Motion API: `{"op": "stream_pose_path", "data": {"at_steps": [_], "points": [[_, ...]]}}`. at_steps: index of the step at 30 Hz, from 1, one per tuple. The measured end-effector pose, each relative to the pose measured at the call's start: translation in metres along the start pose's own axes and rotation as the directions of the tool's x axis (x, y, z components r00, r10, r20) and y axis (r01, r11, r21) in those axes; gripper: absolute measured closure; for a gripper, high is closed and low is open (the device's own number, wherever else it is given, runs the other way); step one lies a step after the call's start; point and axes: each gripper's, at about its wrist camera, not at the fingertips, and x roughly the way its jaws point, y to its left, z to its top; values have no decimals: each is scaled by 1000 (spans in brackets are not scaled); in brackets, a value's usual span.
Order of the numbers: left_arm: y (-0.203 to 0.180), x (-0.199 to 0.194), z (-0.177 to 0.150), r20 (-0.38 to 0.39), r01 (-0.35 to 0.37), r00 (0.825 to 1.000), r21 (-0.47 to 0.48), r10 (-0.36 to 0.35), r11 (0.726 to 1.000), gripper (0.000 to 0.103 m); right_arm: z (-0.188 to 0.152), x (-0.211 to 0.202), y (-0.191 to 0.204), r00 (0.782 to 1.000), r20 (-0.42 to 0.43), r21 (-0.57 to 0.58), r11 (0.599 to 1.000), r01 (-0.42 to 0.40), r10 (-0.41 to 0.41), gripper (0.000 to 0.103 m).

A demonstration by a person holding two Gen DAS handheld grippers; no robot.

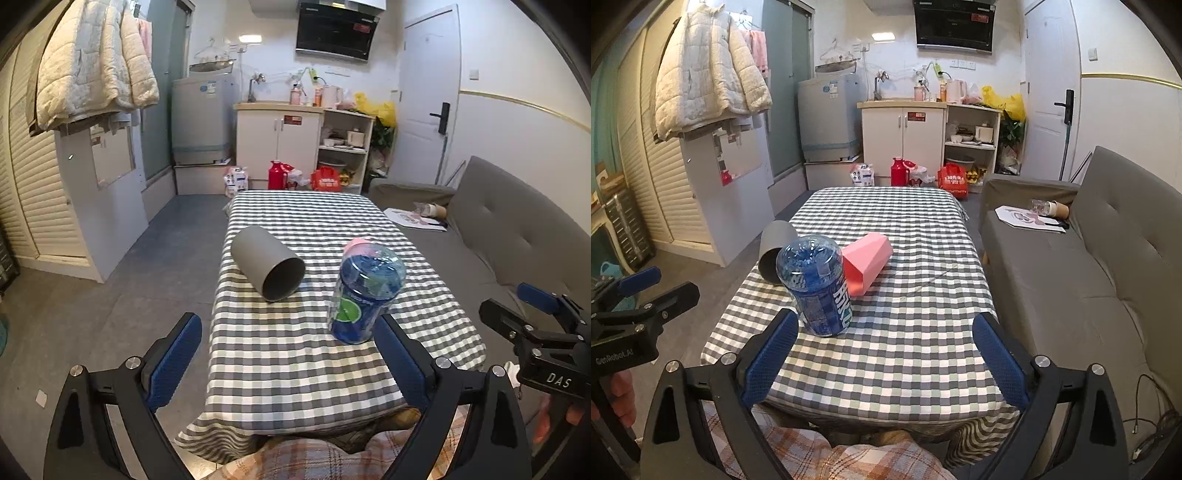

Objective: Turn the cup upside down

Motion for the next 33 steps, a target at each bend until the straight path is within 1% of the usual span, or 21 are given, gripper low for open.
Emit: {"op": "stream_pose_path", "data": {"at_steps": [4, 6, 23, 29, 33], "points": [[1, 1, -1, -8, -12, 1000, -5, 12, 1000, 6, 0, 0, -2, 1000, 4, 3, 1000, 7, -7, 6], [1, 1, -1, -8, -10, 1000, -4, 10, 1000, 6, 0, 0, -2, 1000, 6, 6, 1000, 9, -9, 0], [2, 5, -1, -34, -7, 999, 6, 8, 1000, 6, 1, 0, -2, 1000, 8, 5, 1000, 14, -14, 0], [1, 4, -2, -25, -10, 1000, 4, 11, 1000, 6, 1, 0, -2, 1000, 8, 5, 1000, 13, -13, 0], [2, 4, -2, -26, 2, 1000, -9, -2, 1000, 6, 0, 1, -2, 1000, 5, 5, 1000, 15, -15, 0]]}}
